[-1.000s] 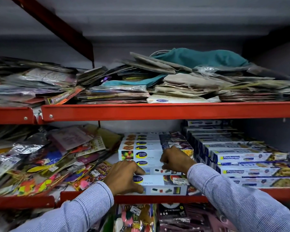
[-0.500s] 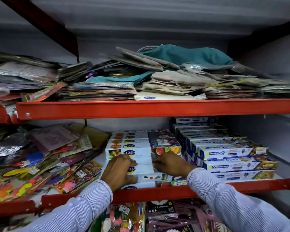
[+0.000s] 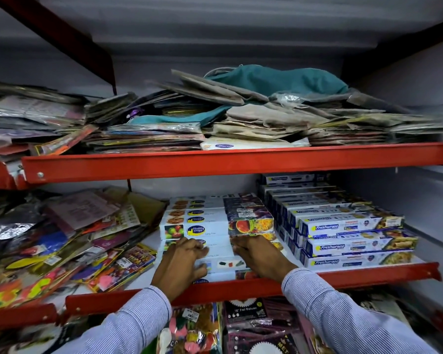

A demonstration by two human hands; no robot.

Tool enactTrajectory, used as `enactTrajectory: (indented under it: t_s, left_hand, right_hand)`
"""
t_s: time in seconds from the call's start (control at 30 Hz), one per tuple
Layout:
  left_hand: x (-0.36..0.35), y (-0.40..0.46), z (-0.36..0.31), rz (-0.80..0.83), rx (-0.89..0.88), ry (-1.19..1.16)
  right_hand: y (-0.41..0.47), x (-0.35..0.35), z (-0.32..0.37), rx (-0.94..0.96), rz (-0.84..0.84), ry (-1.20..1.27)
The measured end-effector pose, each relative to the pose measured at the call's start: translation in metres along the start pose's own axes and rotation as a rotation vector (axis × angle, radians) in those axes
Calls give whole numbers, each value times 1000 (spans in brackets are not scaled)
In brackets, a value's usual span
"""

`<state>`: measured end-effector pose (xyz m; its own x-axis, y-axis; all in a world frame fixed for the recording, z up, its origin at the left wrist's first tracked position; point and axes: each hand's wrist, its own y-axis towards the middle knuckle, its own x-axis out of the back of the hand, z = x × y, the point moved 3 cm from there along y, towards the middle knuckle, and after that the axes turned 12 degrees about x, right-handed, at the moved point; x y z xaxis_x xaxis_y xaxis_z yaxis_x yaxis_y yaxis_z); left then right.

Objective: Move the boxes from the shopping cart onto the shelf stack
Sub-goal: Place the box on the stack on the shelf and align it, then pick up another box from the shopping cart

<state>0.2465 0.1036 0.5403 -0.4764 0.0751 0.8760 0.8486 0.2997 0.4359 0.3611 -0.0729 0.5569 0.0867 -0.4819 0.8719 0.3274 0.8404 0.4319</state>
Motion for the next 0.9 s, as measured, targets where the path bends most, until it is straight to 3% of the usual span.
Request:
enactTrajectory:
  t_s: [0.3,0.53,0.63,0.9]
  left_hand:
    - [2,-20,-7,-45,-1,165]
    - [-15,-132,-20,-90,-42,153]
    - [-43,-191,-11,4,-14,131]
    - [-150,-361,25,516,172,112]
  right_hand:
    - [-8,-3,10,-52,11,-48]
    - [-92,-34,63,-43,-104,-204]
    - [-142,-69,78,-64,-31,-222]
    - [-263,-211,84,-210,232,-18]
